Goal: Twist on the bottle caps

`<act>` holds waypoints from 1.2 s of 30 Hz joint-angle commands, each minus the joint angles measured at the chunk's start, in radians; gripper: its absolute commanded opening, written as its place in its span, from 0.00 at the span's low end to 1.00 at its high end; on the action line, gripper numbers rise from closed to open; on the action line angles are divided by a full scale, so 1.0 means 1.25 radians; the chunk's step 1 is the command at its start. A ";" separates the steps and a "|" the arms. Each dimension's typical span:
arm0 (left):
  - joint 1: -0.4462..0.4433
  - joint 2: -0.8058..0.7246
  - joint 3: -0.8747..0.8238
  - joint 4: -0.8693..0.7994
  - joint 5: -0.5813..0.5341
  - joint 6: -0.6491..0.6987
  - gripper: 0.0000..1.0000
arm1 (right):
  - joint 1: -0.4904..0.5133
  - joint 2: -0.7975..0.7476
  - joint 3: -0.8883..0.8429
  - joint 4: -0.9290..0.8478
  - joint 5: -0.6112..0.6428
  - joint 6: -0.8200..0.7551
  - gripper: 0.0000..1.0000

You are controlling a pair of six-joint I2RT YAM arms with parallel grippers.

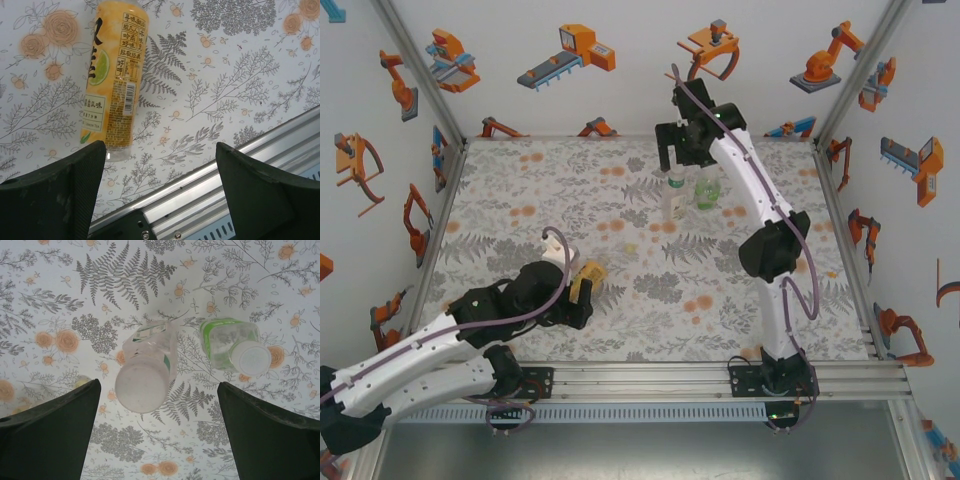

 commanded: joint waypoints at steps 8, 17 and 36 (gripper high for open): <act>0.086 0.041 0.056 -0.053 0.048 0.031 0.87 | -0.004 -0.275 -0.276 0.104 -0.016 -0.018 0.97; 0.220 0.185 0.105 -0.039 0.189 0.096 0.89 | -0.004 -0.568 -0.701 0.266 -0.022 0.089 0.98; 0.235 0.382 0.226 -0.003 0.157 0.156 0.95 | -0.005 -0.750 -0.932 0.258 -0.018 0.124 0.99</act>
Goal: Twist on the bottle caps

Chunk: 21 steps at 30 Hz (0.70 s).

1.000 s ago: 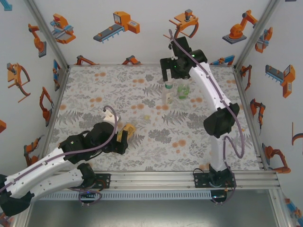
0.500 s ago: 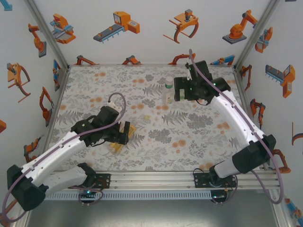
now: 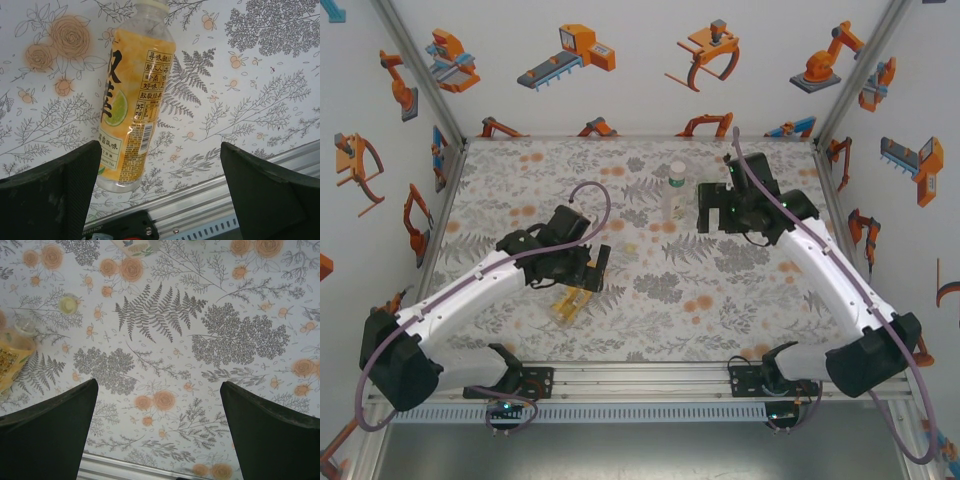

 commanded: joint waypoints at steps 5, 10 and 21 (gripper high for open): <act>0.005 0.000 0.032 -0.006 -0.065 0.026 0.97 | -0.005 -0.046 -0.037 -0.002 -0.019 0.035 0.98; 0.013 0.082 0.061 -0.043 -0.066 0.039 0.98 | -0.005 -0.058 -0.046 -0.004 -0.024 0.045 0.98; 0.019 0.262 0.108 -0.050 -0.059 0.096 0.96 | -0.005 -0.097 -0.037 0.002 -0.053 0.075 0.98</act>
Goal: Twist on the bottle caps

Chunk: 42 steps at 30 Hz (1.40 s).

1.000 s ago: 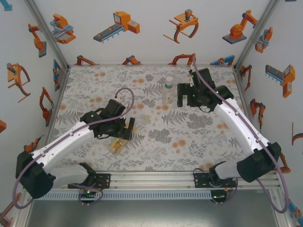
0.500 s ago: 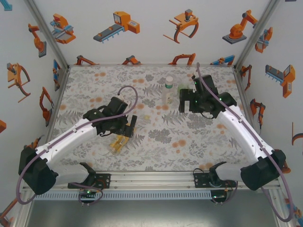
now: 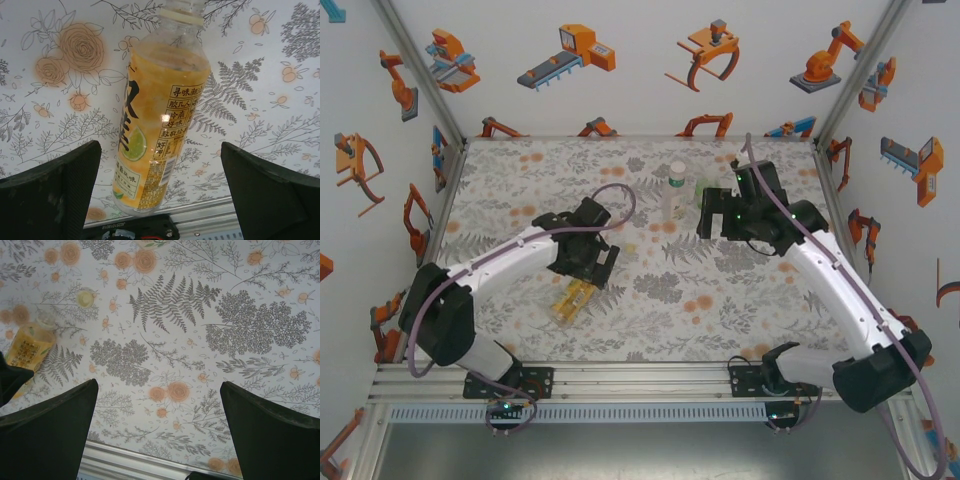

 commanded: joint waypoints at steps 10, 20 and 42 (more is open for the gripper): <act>0.010 0.083 -0.069 0.054 0.058 0.012 0.92 | -0.006 -0.068 0.011 0.002 -0.038 0.043 0.97; 0.032 0.047 -0.150 0.099 0.089 -0.042 0.79 | -0.006 -0.059 0.004 0.013 -0.069 0.065 0.96; 0.033 -0.138 -0.148 0.060 0.082 -0.078 0.44 | -0.017 -0.013 -0.055 0.091 -0.247 0.088 0.99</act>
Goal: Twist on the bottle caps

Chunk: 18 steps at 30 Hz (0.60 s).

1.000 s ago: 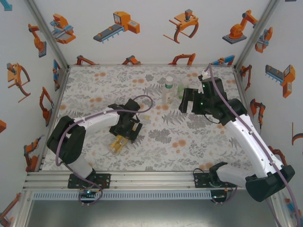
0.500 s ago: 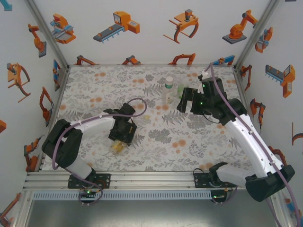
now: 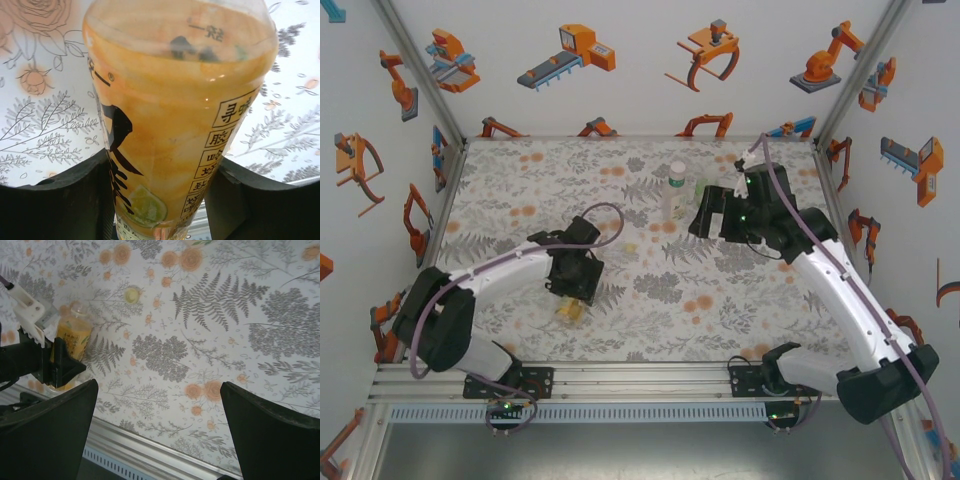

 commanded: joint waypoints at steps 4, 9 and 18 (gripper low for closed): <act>0.004 -0.149 0.035 -0.037 -0.012 -0.030 0.43 | -0.002 0.080 -0.056 0.092 -0.153 0.069 0.95; 0.007 -0.268 0.035 -0.034 0.006 -0.040 0.40 | 0.051 0.163 -0.111 0.215 -0.148 0.136 0.88; 0.019 -0.487 0.035 -0.089 0.014 -0.075 0.28 | 0.218 0.406 0.065 0.140 0.082 0.101 0.75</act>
